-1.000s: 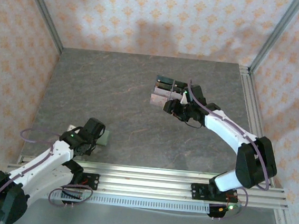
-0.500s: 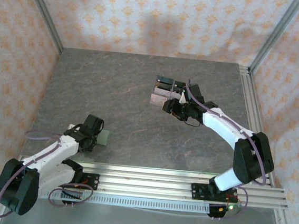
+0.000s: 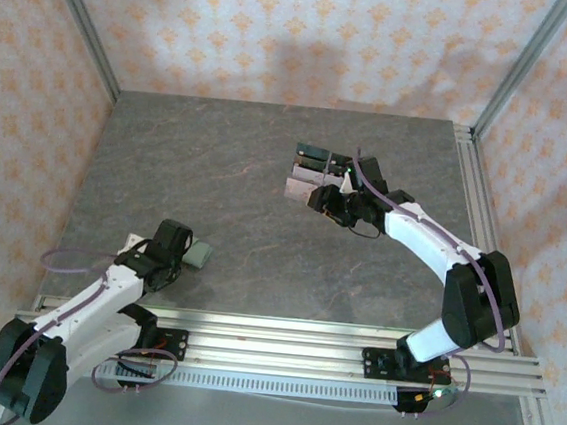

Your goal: Put the credit cards into the card holder

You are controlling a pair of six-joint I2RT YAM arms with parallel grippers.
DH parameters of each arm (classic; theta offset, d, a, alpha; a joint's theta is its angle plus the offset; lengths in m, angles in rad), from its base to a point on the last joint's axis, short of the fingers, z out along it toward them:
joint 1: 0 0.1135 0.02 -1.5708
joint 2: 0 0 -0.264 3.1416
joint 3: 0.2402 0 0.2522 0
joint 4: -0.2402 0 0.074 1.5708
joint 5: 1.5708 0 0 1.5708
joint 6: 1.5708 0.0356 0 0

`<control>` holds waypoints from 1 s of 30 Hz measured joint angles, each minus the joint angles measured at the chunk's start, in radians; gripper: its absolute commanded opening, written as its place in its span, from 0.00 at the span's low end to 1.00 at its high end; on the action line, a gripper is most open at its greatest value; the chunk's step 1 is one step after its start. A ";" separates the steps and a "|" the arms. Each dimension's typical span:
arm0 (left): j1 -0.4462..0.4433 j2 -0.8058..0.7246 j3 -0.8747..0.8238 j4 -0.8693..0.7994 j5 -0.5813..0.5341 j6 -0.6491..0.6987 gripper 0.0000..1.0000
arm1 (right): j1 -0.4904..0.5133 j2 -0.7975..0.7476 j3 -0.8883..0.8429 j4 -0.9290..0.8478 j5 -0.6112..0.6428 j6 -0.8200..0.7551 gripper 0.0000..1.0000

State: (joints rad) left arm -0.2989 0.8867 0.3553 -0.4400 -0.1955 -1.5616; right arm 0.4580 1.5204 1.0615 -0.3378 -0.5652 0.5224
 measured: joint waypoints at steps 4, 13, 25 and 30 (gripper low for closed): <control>0.000 0.047 0.053 0.023 0.007 0.078 0.01 | 0.000 0.000 0.025 -0.007 -0.004 -0.013 0.51; 0.000 0.304 0.351 0.138 0.164 0.377 0.00 | 0.000 0.000 0.060 -0.010 -0.105 -0.087 0.51; -0.100 0.630 0.732 0.291 0.463 0.683 0.00 | 0.086 0.010 0.150 -0.043 -0.066 -0.142 0.49; -0.136 0.700 0.797 0.317 0.533 0.713 0.00 | 0.121 0.028 0.189 -0.052 0.040 -0.142 0.48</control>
State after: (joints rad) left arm -0.4347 1.5867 1.1526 -0.1230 0.3370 -0.8486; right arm 0.5789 1.5482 1.2507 -0.3901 -0.5251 0.3805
